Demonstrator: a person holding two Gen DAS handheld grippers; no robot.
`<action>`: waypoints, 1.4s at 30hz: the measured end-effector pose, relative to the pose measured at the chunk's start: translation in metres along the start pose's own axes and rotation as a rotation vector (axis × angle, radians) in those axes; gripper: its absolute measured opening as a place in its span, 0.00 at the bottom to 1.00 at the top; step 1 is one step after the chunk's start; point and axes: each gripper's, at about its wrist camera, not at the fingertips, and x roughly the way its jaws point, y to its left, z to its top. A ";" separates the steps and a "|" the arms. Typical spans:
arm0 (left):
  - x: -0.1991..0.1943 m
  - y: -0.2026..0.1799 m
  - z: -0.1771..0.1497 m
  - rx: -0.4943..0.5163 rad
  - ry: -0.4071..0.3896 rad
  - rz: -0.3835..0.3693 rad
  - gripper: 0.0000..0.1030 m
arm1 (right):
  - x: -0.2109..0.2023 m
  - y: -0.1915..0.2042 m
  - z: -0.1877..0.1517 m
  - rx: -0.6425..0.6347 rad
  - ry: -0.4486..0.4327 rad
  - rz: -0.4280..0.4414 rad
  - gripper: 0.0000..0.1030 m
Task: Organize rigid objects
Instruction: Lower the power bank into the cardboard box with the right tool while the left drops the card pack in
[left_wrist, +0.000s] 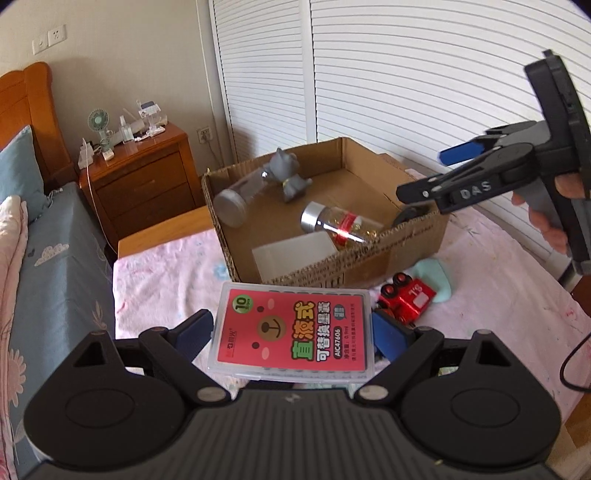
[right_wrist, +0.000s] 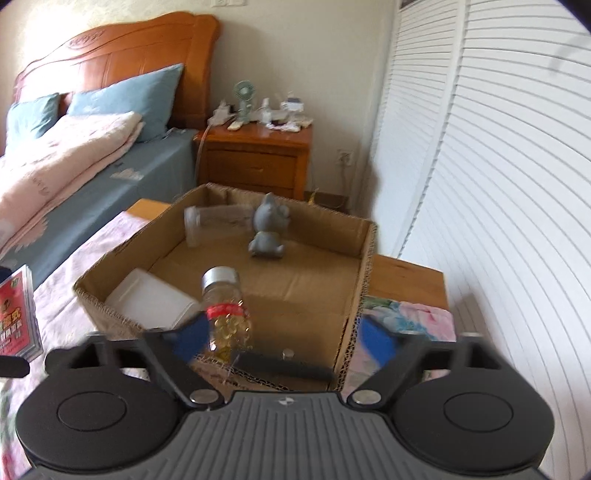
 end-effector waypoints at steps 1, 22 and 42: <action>0.000 -0.001 0.002 0.005 -0.004 -0.001 0.88 | -0.004 0.000 0.000 0.012 -0.008 0.005 1.00; 0.052 -0.014 0.090 0.065 -0.010 -0.045 0.88 | -0.059 0.014 -0.043 0.164 0.069 -0.071 1.00; 0.129 -0.061 0.139 0.043 0.016 -0.130 0.96 | -0.060 -0.009 -0.059 0.241 0.091 -0.082 1.00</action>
